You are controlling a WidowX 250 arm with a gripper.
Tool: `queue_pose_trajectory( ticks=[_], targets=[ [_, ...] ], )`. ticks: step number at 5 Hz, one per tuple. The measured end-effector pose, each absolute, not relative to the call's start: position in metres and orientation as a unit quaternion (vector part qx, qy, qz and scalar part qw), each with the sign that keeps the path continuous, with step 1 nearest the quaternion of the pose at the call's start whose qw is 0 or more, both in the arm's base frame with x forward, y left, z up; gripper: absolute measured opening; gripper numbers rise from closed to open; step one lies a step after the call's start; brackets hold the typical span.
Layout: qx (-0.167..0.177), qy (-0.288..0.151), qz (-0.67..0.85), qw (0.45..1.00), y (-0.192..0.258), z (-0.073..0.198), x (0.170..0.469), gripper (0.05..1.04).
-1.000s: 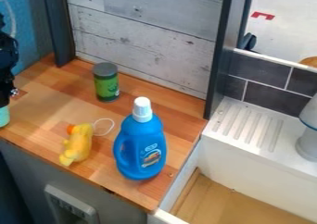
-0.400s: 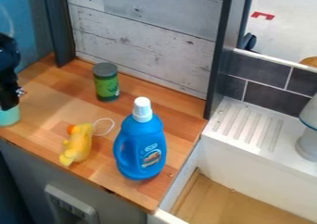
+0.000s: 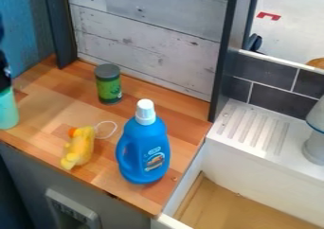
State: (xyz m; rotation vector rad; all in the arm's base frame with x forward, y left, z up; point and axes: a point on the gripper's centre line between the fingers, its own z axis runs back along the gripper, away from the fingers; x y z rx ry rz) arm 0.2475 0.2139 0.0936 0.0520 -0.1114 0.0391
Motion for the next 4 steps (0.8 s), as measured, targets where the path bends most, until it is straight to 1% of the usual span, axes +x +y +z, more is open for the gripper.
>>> queue_pose_trajectory(
  ticks=[1,2,3,4],
  targets=[
    [0.018,-0.097,0.01,0.995,0.2,0.124,0.25,1.014],
    [-0.047,-0.074,-0.012,0.996,0.157,0.128,0.257,1.009],
    [-0.095,-0.041,-0.021,0.994,0.109,0.129,0.249,1.009],
    [-0.114,-0.014,-0.035,0.993,0.084,0.12,0.244,1.008]
  ],
)
